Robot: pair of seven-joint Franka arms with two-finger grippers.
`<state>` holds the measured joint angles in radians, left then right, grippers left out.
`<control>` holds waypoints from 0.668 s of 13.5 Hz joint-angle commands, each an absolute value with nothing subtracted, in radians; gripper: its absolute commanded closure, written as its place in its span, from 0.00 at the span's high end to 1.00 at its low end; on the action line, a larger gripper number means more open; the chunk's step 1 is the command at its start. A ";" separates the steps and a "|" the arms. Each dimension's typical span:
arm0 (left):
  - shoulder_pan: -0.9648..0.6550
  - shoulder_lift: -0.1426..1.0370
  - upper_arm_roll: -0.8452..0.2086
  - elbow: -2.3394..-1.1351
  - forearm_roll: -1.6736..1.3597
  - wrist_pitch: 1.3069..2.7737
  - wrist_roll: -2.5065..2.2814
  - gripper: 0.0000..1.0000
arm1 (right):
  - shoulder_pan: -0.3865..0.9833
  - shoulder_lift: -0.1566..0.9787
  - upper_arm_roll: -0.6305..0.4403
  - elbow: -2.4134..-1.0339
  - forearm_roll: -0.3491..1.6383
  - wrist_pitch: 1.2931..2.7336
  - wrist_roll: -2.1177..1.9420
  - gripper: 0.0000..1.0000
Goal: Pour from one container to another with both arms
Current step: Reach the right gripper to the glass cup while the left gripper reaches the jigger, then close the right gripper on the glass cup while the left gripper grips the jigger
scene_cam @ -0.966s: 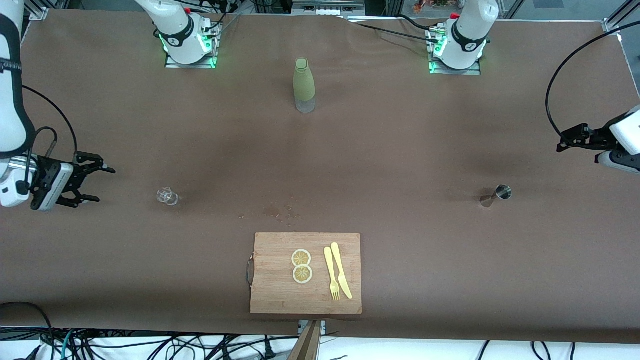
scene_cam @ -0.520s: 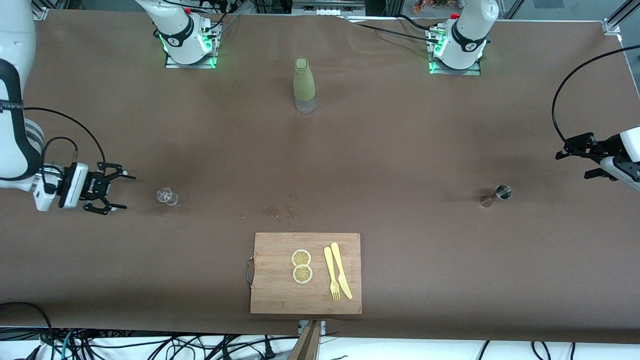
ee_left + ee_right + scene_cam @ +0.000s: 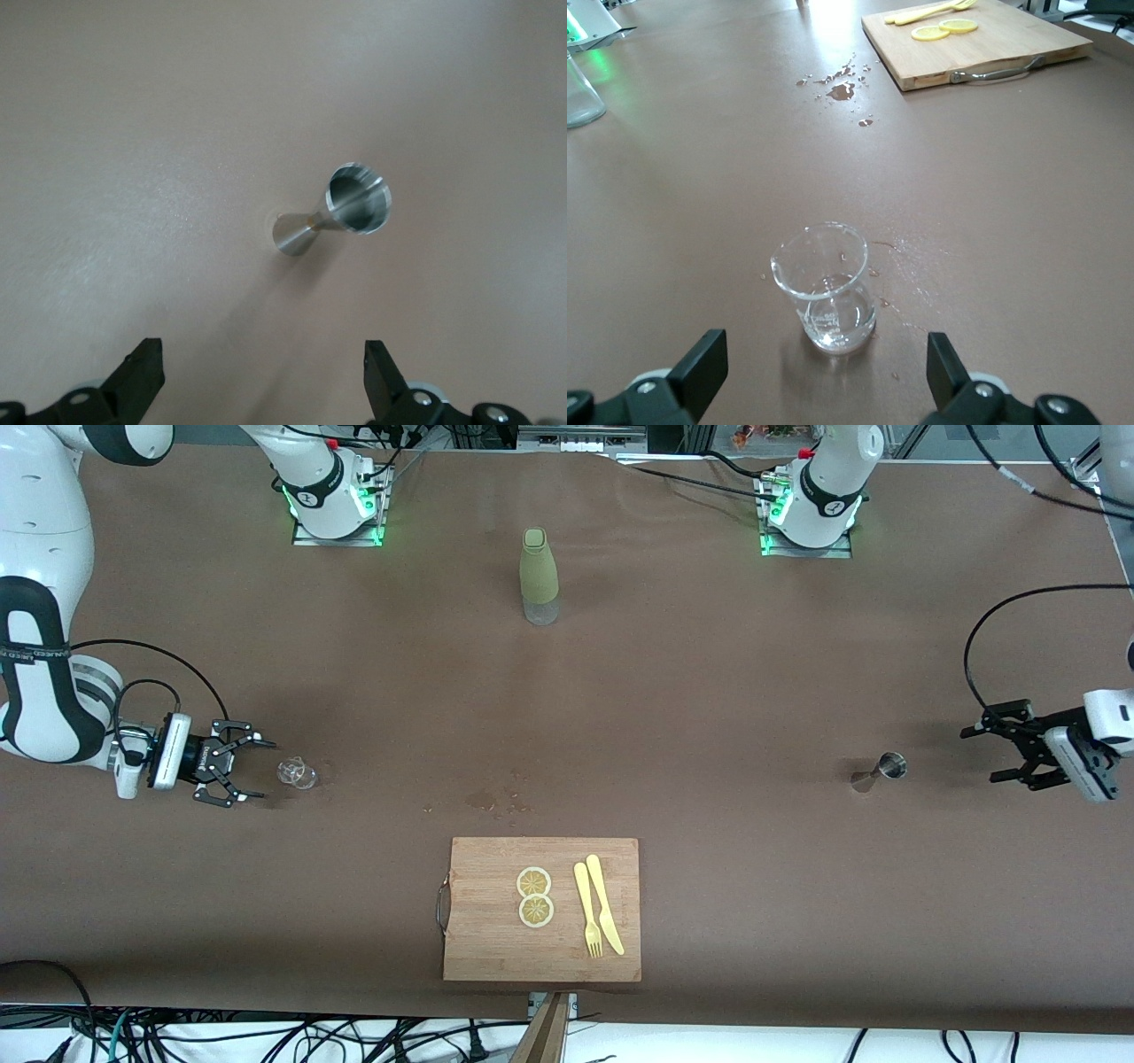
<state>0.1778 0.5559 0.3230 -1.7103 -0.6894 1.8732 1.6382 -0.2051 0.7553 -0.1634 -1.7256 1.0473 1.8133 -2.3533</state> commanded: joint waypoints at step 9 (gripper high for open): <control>0.244 0.842 0.318 -1.651 -1.176 1.617 2.412 1.00 | -0.207 0.868 -0.158 -1.706 1.219 1.690 -2.530 1.00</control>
